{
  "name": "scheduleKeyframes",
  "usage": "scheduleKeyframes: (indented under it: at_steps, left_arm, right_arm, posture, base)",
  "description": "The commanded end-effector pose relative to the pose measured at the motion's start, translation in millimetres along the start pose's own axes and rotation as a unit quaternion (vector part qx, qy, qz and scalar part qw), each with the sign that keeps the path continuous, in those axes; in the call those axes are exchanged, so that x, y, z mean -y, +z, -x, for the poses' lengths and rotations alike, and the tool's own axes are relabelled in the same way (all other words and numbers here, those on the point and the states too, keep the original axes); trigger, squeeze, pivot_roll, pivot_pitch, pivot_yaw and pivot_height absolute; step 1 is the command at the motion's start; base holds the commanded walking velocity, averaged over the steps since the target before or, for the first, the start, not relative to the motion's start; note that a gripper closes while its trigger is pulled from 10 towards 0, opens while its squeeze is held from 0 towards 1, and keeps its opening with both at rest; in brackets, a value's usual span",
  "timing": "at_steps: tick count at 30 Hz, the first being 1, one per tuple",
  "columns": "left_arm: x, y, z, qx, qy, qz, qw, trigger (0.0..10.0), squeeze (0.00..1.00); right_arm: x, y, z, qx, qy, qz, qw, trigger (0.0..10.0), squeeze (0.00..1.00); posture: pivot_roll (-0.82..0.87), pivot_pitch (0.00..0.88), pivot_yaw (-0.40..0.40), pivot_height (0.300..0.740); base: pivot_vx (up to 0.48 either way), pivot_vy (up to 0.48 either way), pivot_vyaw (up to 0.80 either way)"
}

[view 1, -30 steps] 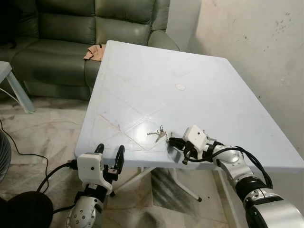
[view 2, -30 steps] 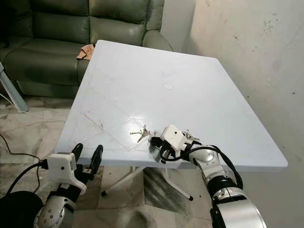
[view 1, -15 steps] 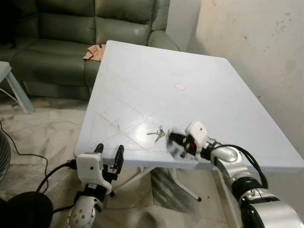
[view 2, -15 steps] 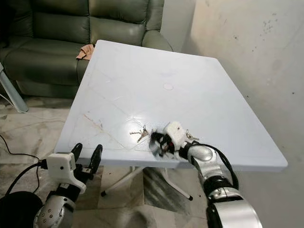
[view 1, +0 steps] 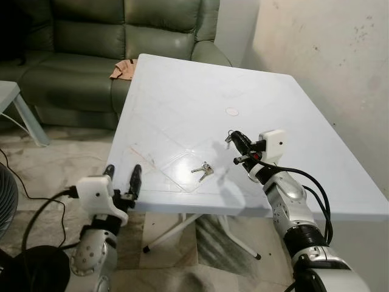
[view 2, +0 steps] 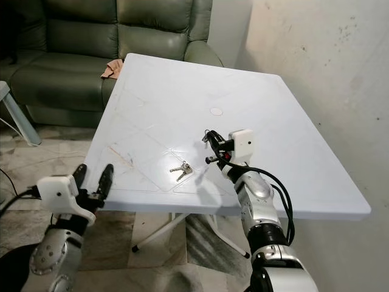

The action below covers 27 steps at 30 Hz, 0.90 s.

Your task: Hang keys on a hook

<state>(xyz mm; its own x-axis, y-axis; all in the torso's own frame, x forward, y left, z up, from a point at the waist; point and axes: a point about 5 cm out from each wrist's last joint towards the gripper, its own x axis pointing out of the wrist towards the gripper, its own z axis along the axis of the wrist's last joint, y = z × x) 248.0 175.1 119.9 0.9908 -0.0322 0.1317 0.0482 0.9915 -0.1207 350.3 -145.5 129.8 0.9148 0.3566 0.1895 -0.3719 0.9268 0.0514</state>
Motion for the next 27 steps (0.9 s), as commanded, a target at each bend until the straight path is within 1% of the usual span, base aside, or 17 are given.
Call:
scheduleKeyframes:
  at_steps: [1,3,6,7,8,10,11,12,13,15,17,20,21,22,27]
  left_arm:
    - [-7.3,1,-3.5,-0.003,0.017,0.002,1.0,10.0,0.0]
    - [-14.3,5,-7.0,0.002,0.03,-0.01,1.0,10.0,0.0]
    - [-19.9,7,-8.6,0.005,0.04,-0.022,0.999,10.0,0.0]
    - [-21.9,7,-8.8,0.007,0.045,-0.016,0.999,10.0,0.0]
    - [-25.3,8,-9.0,0.009,0.055,-0.009,0.998,10.0,0.0]
    - [-26.5,9,-9.0,0.009,0.058,-0.008,0.998,10.0,0.0]
    - [-27.5,7,-8.8,0.006,0.058,0.006,0.998,10.0,0.0]
    - [-27.5,7,-8.8,0.006,0.058,0.006,0.998,10.0,0.0]
    - [-27.6,6,-8.6,0.004,0.055,0.021,0.998,10.0,0.0]
    - [-31.7,4,-8.8,-0.005,0.068,0.006,0.998,10.0,0.0]
    - [-33.4,4,-8.9,-0.008,0.074,-0.002,0.997,10.0,0.0]
    - [-33.5,4,-9.0,-0.008,0.074,-0.002,0.997,10.0,0.0]
    - [-37.4,6,-15.3,-0.004,0.083,-0.003,0.997,10.0,0.0]
    - [-39.2,7,-18.5,-0.002,0.086,-0.002,0.996,10.0,0.0]
    - [-41.4,9,-22.0,0.0,0.088,-0.001,0.996,10.0,0.0]
  right_arm:
    - [5.4,8,2.3,0.014,-0.028,0.017,0.999,10.0,0.0]
    - [5.3,8,6.8,0.012,-0.044,0.022,0.999,10.0,0.0]
    - [3.3,6,12.6,0.007,-0.054,0.033,0.998,10.0,0.0]
    - [1.9,5,15.6,0.01,-0.058,0.038,0.998,10.0,0.0]
    - [-1.0,1,20.8,0.007,-0.062,0.03,0.998,10.0,0.0]
    - [-2.2,-1,22.8,0.004,-0.062,0.022,0.998,10.0,0.0]
    - [-5.1,-4,27.1,-0.001,-0.061,0.018,0.998,10.0,0.0]
    - [-5.1,-4,27.1,-0.001,-0.061,0.018,0.998,10.0,0.0]
    - [-7.2,-5,29.5,-0.004,-0.057,0.02,0.998,10.0,0.0]
    - [-9.7,-11,32.6,-0.028,-0.068,0.036,0.997,10.0,0.0]
    - [-10.6,-13,34.0,-0.038,-0.074,0.043,0.996,10.0,0.0]
    - [-11.2,-13,34.5,-0.04,-0.075,0.044,0.995,10.0,0.0]
    - [-17.0,-10,30.8,-0.039,-0.069,0.058,0.995,10.0,0.0]
    - [-19.5,-9,28.9,-0.038,-0.066,0.061,0.995,10.0,0.0]
    - [-17.3,-7,28.8,-0.044,-0.073,0.064,0.994,10.0,0.0]
  posture:
    - [-0.01,0.0,-0.1,0.732]
    - [-0.02,0.0,-0.092,0.732]
    - [-0.02,0.0,-0.087,0.732]
    - [-0.03,0.0,-0.084,0.732]
    - [-0.03,0.0,-0.081,0.732]
    - [-0.03,0.0,-0.081,0.732]
    - [-0.03,0.0,-0.077,0.732]
    - [-0.03,0.0,-0.077,0.732]
    - [-0.03,0.0,-0.077,0.732]
    - [-0.04,0.0,-0.068,0.732]
    - [-0.04,0.0,-0.068,0.732]
    - [-0.04,0.0,-0.068,0.732]
    - [-0.05,0.0,-0.058,0.732]
    - [-0.06,0.0,-0.058,0.732]
    - [-0.06,0.0,-0.056,0.732]
  base:
    - [0.0,0.0,0.0]
    - [0.0,0.0,0.0]
    - [0.0,0.0,0.0]
    - [0.0,0.0,0.0]
    - [0.0,0.0,0.0]
    - [0.0,0.0,0.0]
    - [0.0,0.0,0.0]
    - [0.0,0.0,0.0]
    - [0.0,0.0,0.0]
    - [0.0,0.0,0.0]
    - [0.0,0.0,0.0]
    - [0.0,0.0,0.0]
    - [0.0,0.0,-0.79]
    - [0.0,0.0,-0.79]
    - [0.0,0.0,-0.78]
